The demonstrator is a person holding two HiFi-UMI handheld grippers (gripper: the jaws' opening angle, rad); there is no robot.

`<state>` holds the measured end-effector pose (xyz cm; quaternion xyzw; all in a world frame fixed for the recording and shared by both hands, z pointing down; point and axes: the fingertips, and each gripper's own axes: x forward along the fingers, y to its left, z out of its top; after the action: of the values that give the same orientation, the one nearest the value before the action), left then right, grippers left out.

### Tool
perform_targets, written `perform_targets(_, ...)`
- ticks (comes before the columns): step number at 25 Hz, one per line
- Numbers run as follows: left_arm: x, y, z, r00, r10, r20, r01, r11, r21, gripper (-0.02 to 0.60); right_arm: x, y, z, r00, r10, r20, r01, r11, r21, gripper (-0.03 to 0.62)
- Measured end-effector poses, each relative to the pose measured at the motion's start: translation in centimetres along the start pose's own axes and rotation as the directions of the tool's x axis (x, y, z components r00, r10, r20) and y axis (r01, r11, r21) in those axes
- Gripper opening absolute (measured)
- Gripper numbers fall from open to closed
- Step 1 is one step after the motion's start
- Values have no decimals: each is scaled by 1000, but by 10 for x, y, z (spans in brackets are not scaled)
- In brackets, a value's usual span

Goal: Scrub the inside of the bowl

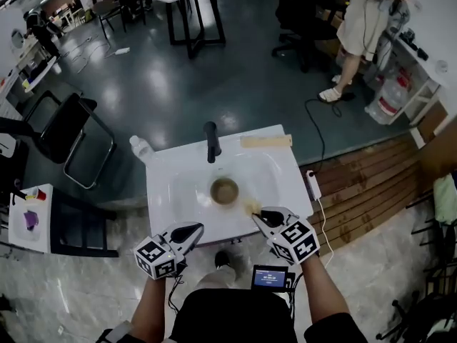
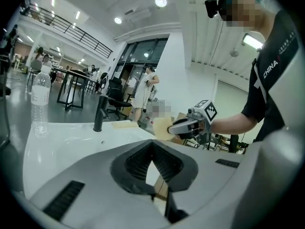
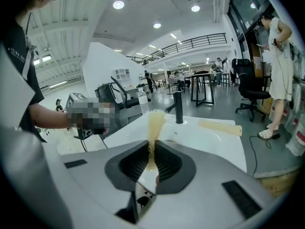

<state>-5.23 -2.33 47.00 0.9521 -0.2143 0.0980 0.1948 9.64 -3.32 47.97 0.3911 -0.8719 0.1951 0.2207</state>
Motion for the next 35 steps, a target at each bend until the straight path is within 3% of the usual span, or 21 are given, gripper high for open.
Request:
perform_targets(11,-17,-98,-42,984,179,20,-179,984,2,3,-91,35,-57,999,32,35,-28,996,-86,38)
perform_targets(22,-5,-219,-75,982,179,56,-180,984,11,3,-160,71,-104,996,30,78,-20,992,-123,38)
perform_targets(35,-22,-265,-92,971,218,92,-218,976,-13,3,-189,111,-121,992,49,120,-32,990,-136,38)
